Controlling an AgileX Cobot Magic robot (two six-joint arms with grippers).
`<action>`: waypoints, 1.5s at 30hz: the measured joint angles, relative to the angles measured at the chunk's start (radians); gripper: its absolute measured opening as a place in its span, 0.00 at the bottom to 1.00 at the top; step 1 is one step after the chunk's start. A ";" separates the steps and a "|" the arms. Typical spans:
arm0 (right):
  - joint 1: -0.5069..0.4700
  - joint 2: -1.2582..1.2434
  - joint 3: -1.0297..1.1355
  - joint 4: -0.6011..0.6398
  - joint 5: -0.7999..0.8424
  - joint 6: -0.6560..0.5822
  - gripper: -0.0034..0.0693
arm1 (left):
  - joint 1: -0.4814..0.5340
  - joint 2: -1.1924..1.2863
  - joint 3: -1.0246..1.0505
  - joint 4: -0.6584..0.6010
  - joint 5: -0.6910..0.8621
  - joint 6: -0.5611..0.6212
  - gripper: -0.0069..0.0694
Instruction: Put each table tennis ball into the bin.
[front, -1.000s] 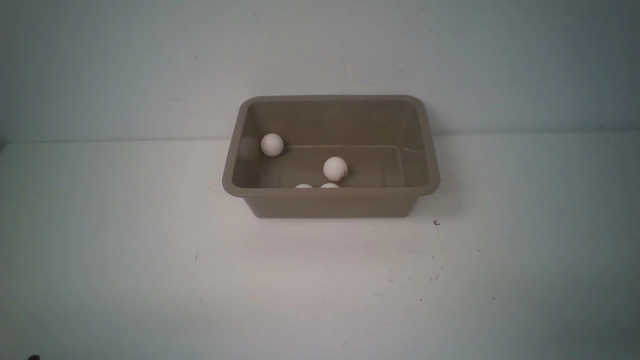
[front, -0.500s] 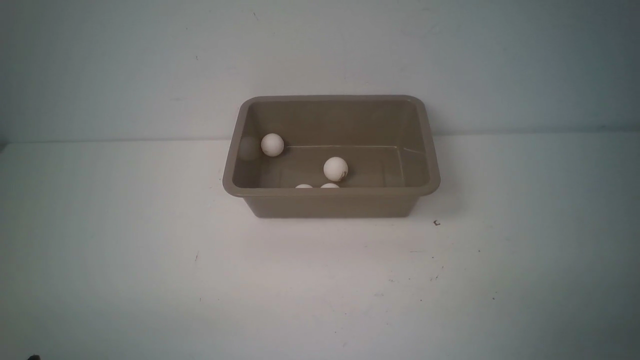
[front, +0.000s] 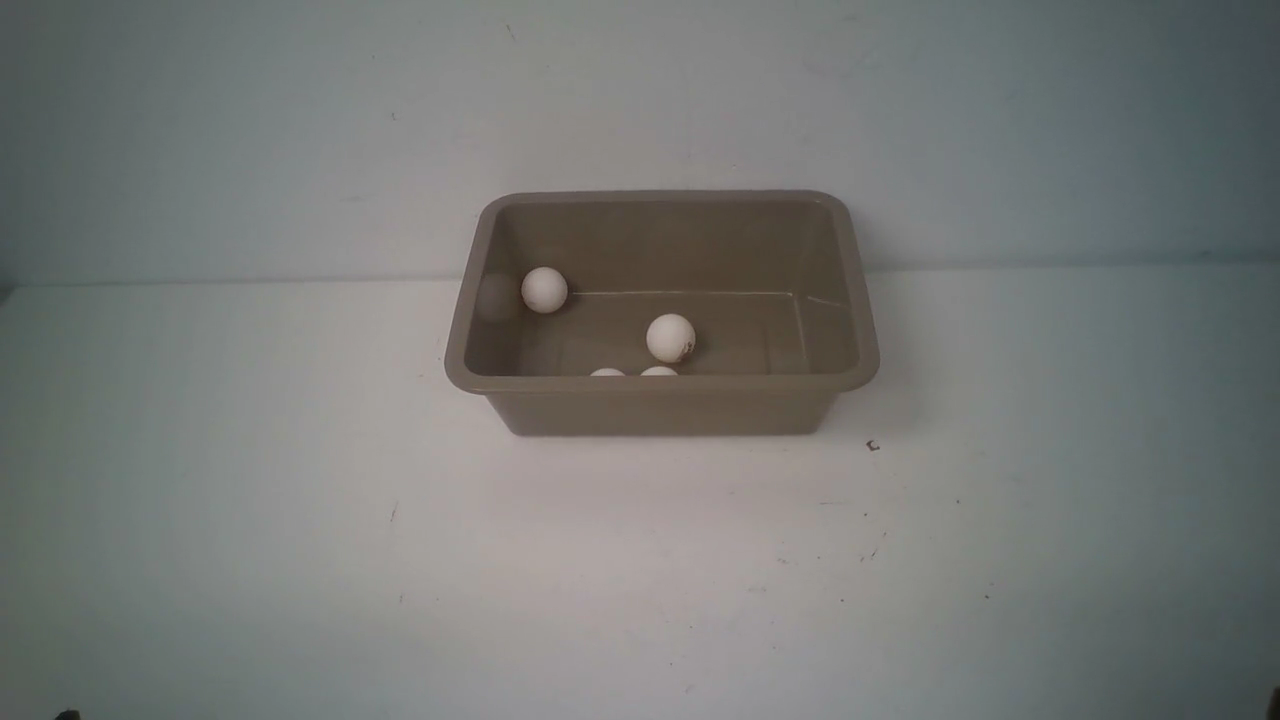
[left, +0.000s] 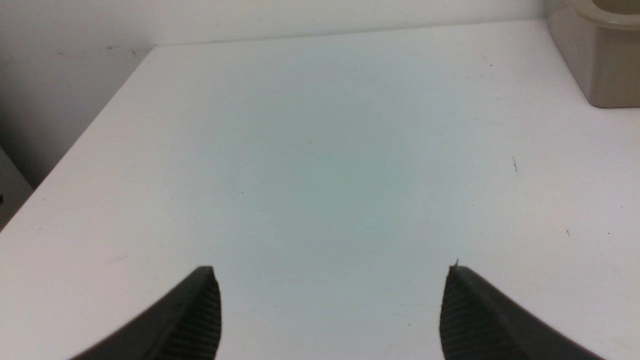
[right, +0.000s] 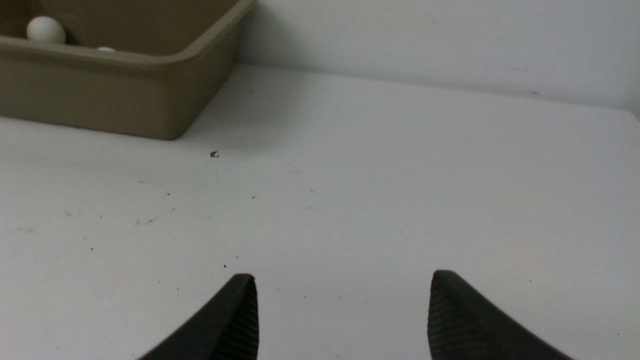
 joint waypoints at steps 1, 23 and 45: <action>0.000 0.000 0.000 -0.004 -0.005 0.027 0.63 | 0.000 0.000 0.000 0.000 0.000 0.000 0.79; -0.025 0.000 0.002 -0.011 -0.014 0.079 0.63 | 0.000 0.000 0.000 0.000 0.000 0.000 0.79; -0.025 0.000 0.002 -0.013 -0.017 0.079 0.63 | 0.000 0.000 0.000 0.000 0.000 0.000 0.79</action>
